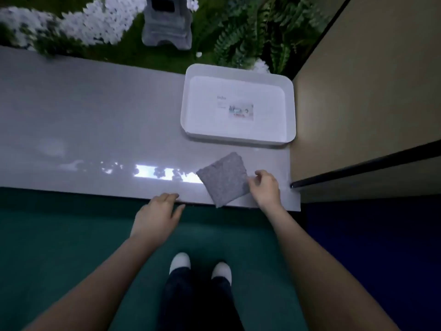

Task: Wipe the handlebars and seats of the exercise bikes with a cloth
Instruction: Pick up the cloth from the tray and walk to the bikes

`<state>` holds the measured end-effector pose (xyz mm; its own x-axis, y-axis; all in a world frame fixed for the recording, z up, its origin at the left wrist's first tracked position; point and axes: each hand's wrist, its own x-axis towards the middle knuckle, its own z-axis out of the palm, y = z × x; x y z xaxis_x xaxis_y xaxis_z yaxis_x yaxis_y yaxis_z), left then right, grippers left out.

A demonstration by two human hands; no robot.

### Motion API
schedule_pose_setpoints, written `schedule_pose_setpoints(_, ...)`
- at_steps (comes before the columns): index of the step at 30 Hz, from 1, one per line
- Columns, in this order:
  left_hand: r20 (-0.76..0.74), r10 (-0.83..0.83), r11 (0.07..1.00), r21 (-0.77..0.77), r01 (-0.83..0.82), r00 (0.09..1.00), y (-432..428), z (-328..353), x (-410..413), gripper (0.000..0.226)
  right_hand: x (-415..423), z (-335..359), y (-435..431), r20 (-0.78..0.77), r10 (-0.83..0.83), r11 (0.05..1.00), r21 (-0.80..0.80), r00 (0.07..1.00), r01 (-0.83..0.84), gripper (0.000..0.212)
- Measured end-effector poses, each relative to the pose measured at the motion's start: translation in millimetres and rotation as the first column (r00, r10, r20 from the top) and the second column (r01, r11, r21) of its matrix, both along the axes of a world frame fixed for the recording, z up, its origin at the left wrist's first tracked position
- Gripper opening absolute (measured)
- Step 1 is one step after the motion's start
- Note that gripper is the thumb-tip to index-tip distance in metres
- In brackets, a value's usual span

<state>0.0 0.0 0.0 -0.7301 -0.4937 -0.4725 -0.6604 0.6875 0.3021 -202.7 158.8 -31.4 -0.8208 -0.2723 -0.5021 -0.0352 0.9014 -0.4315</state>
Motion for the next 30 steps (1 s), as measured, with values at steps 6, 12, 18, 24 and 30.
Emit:
schedule_pose_setpoints(6, 0.002, 0.033, 0.998, 0.059, -0.033, 0.999, 6, -23, 7, 0.043, -2, -19, -18, 0.087, -0.173, 0.984, -0.031, 0.981, 0.176, 0.042)
schedule_pose_setpoints(12, 0.000, 0.118, 0.990, 0.075, -0.118, 0.993, 4, -23, 11, 0.041, 2, -18, -38, 0.112, -0.163, 0.987, 0.020, 0.980, 0.162, 0.038)
schedule_pose_setpoints(18, -0.061, 0.200, 0.966, 0.182, -0.186, 0.978, 1, 0, 5, 0.041, 19, 20, -44, 0.053, -0.075, 0.973, -0.214, 0.996, 0.085, 0.014)
schedule_pose_setpoints(24, -0.137, 0.373, 0.872, 0.388, -0.297, 0.918, 0, 45, -9, 0.038, 39, 92, -52, -0.007, -0.059, 0.919, -0.390, 0.998, 0.052, 0.013)
schedule_pose_setpoints(30, 0.044, 0.706, 0.419, 0.779, -0.467, 0.706, -4, 106, -24, 0.038, 67, 185, -56, 0.168, -0.116, 0.715, -0.670, 0.979, 0.200, 0.017)
